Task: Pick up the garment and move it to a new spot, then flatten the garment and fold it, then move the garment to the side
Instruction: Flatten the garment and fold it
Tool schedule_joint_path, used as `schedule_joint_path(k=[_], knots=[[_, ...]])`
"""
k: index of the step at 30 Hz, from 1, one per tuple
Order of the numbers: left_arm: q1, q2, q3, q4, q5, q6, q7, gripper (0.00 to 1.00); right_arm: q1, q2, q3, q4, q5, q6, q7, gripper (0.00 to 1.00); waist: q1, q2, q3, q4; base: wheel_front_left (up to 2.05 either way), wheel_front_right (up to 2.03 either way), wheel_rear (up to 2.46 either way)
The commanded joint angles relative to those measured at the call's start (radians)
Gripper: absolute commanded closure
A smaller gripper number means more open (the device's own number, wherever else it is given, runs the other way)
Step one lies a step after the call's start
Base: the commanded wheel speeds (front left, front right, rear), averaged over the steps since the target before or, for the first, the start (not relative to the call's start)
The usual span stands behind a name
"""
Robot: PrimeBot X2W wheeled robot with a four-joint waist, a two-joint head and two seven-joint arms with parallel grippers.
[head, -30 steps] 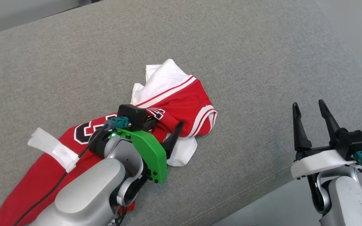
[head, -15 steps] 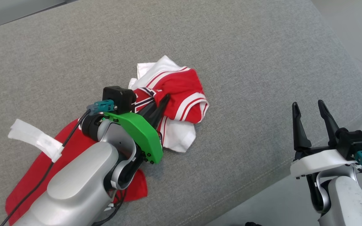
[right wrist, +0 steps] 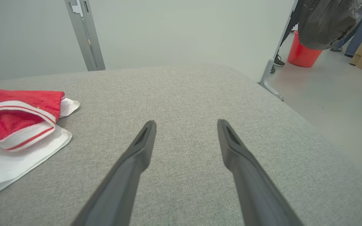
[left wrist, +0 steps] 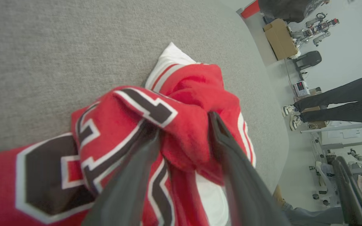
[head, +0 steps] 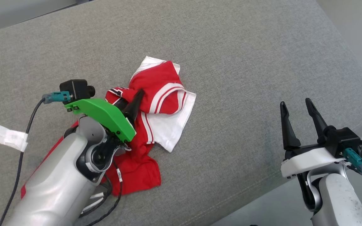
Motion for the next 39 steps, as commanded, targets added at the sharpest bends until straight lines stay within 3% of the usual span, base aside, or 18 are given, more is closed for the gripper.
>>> schedule_joint_path(k=[1, 8, 20, 24, 29, 39], knots=[[-0.026, -0.023, 0.018, 0.053, -0.02, 0.004, -0.002, 0.0, -0.012, -0.002, 0.006, 0.003, -0.004, 0.0, -0.003, 0.0, 0.0, 0.0, 0.002, -0.005, 0.0, 0.0, 0.0], [-0.051, -0.078, 0.085, 0.213, -0.063, 0.003, -0.072, 0.0, 0.008, -0.002, 0.006, 0.01, 0.003, 0.0, -0.003, 0.0, 0.0, 0.0, 0.004, -0.018, 0.0, 0.0, 0.0], [-0.046, -0.088, 0.089, 0.322, -0.025, -0.019, -0.156, 0.0, 0.018, -0.002, -0.004, 0.014, -0.007, 0.0, -0.003, 0.0, 0.0, 0.0, -0.011, 0.012, 0.0, 0.0, 0.0], [-0.034, -0.086, 0.064, 0.276, 0.006, -0.047, -0.179, 0.0, 0.027, -0.002, -0.016, 0.008, -0.016, 0.0, -0.003, 0.0, 0.0, 0.0, -0.022, 0.037, 0.0, 0.0, 0.0], [0.016, -0.058, 0.018, 0.173, 0.044, -0.052, -0.18, 0.0, 0.034, -0.002, -0.024, 0.008, -0.023, 0.0, -0.003, 0.0, 0.0, 0.0, -0.041, 0.071, 0.0, 0.0, 0.0], [0.141, 0.062, -0.014, -0.055, 0.154, 0.028, -0.263, 0.0, 0.052, -0.02, -0.02, -0.008, -0.043, 0.0, -0.003, 0.0, 0.0, 0.0, -0.079, 0.165, 0.0, 0.0, 0.0]])
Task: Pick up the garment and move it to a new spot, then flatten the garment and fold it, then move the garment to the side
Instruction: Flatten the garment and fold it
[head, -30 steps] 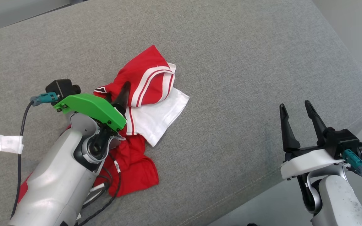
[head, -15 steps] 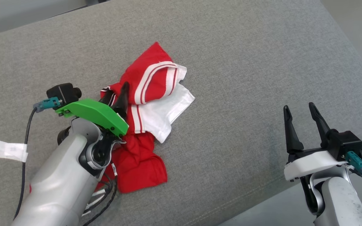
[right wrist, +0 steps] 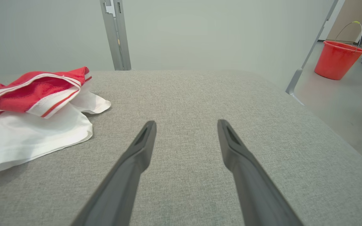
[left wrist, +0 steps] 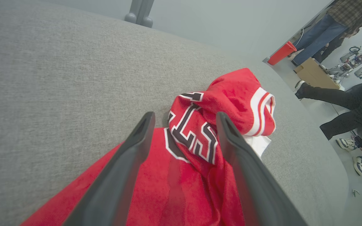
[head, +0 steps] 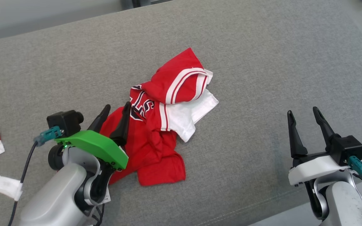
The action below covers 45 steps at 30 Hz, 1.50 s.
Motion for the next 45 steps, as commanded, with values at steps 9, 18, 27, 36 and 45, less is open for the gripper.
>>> schedule_joint_path(k=[9, 18, 27, 36, 45], knots=[[0.121, 0.083, 0.025, -0.062, 0.131, 0.108, -0.103, 0.0, 0.015, -0.021, 0.02, -0.028, -0.019, 0.0, -0.003, 0.0, 0.0, 0.0, -0.071, 0.15, 0.0, 0.0, 0.0], [0.242, 0.062, 0.097, -0.064, 0.193, 0.106, -0.118, 0.0, 0.026, -0.04, 0.026, -0.016, -0.019, 0.0, -0.003, 0.0, 0.0, 0.0, -0.121, 0.224, 0.0, 0.0, 0.0], [0.386, -0.013, 0.177, -0.039, 0.275, 0.064, -0.118, 0.0, 0.043, -0.052, 0.024, -0.015, -0.017, 0.0, -0.003, 0.0, 0.0, 0.0, -0.14, 0.253, 0.0, 0.0, 0.0], [0.304, -0.07, 0.134, 0.113, 0.243, -0.05, -0.073, 0.0, 0.02, -0.055, 0.04, -0.007, -0.009, 0.0, -0.003, 0.0, 0.0, 0.0, -0.107, 0.227, 0.0, 0.0, 0.0], [0.249, -0.07, 0.139, 0.229, 0.223, -0.086, -0.051, 0.54, 0.019, -0.048, 0.024, -0.004, -0.003, 0.0, -0.003, 0.0, 0.0, 0.0, -0.085, 0.163, 0.0, 0.0, 0.0]])
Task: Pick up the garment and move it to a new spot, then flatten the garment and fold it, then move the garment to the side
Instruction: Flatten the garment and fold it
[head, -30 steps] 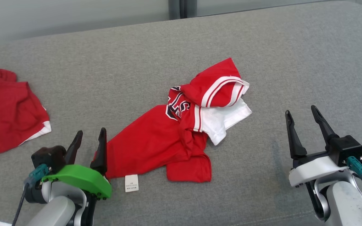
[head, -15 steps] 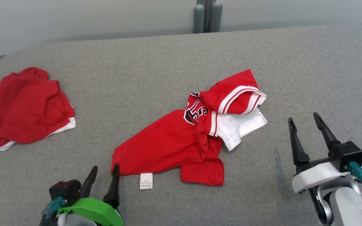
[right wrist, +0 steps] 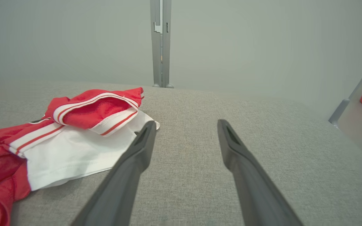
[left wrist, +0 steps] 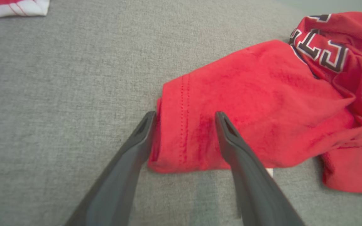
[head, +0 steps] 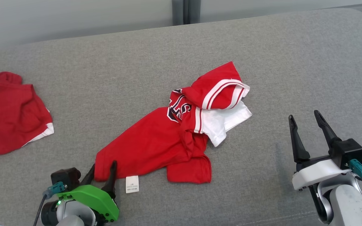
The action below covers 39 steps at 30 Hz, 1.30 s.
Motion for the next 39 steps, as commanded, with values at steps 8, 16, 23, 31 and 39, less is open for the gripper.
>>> schedule_joint_path(k=[8, 16, 23, 31, 39], knots=[[-0.026, 0.018, 0.002, 0.004, -0.009, -0.02, -0.003, 1.0, 0.012, 0.008, -0.014, -0.003, 0.001, 0.0, -0.003, 0.0, 0.0, 0.0, 0.011, -0.031, 0.0, 0.0, 0.0], [0.057, 0.051, 0.036, -0.106, -0.085, -0.007, 0.053, 1.0, 0.021, 0.012, -0.021, -0.009, -0.005, 0.0, -0.003, 0.0, 0.0, 0.0, 0.011, -0.01, 0.0, 0.0, 0.0], [0.138, 0.1, 0.032, -0.271, -0.137, 0.017, 0.146, 1.0, 0.014, 0.003, -0.02, -0.009, -0.001, 0.0, -0.003, 0.0, 0.0, 0.0, 0.027, 0.033, 0.0, 0.0, 0.0], [0.056, 0.081, 0.03, -0.223, -0.17, 0.021, 0.221, 1.0, -0.022, 0.008, 0.017, 0.003, 0.0, 0.0, -0.003, 0.0, 0.0, 0.0, 0.038, 0.033, 0.0, 0.0, 0.0], [-0.006, 0.074, 0.039, -0.106, -0.143, 0.006, 0.188, 0.0, -0.014, 0.011, 0.003, 0.003, 0.004, 0.0, -0.003, 0.0, 0.0, 0.0, 0.048, -0.018, 0.0, 0.0, 0.0]])
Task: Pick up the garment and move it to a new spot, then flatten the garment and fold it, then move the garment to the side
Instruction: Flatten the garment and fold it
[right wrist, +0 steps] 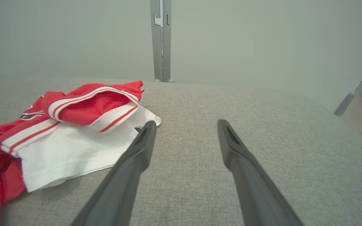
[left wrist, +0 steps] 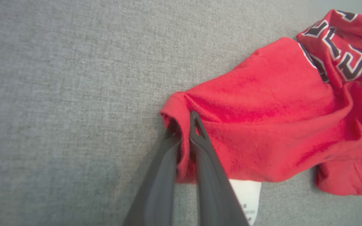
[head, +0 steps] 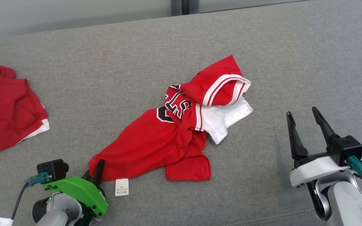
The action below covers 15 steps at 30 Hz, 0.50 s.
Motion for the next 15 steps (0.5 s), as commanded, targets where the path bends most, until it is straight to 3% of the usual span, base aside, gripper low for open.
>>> schedule_joint_path(k=[1, 6, 15], knots=[[-0.014, 0.005, 0.004, 0.008, 0.011, -0.001, -0.011, 0.0, 0.01, 0.001, -0.009, -0.005, -0.003, 0.0, -0.003, 0.0, 0.0, 0.0, 0.003, -0.016, 0.0, 0.0, 0.0], [0.006, 0.029, 0.014, -0.001, 0.032, 0.008, -0.047, 0.0, 0.022, 0.004, -0.037, -0.017, -0.012, 0.0, -0.003, 0.0, 0.0, 0.0, -0.004, -0.019, 0.0, 0.0, 0.0], [0.089, 0.083, 0.068, -0.135, 0.064, 0.048, -0.179, 0.0, 0.044, -0.012, -0.07, -0.037, -0.023, 0.0, -0.003, 0.0, 0.0, 0.0, -0.047, 0.024, 0.0, 0.0, 0.0]])
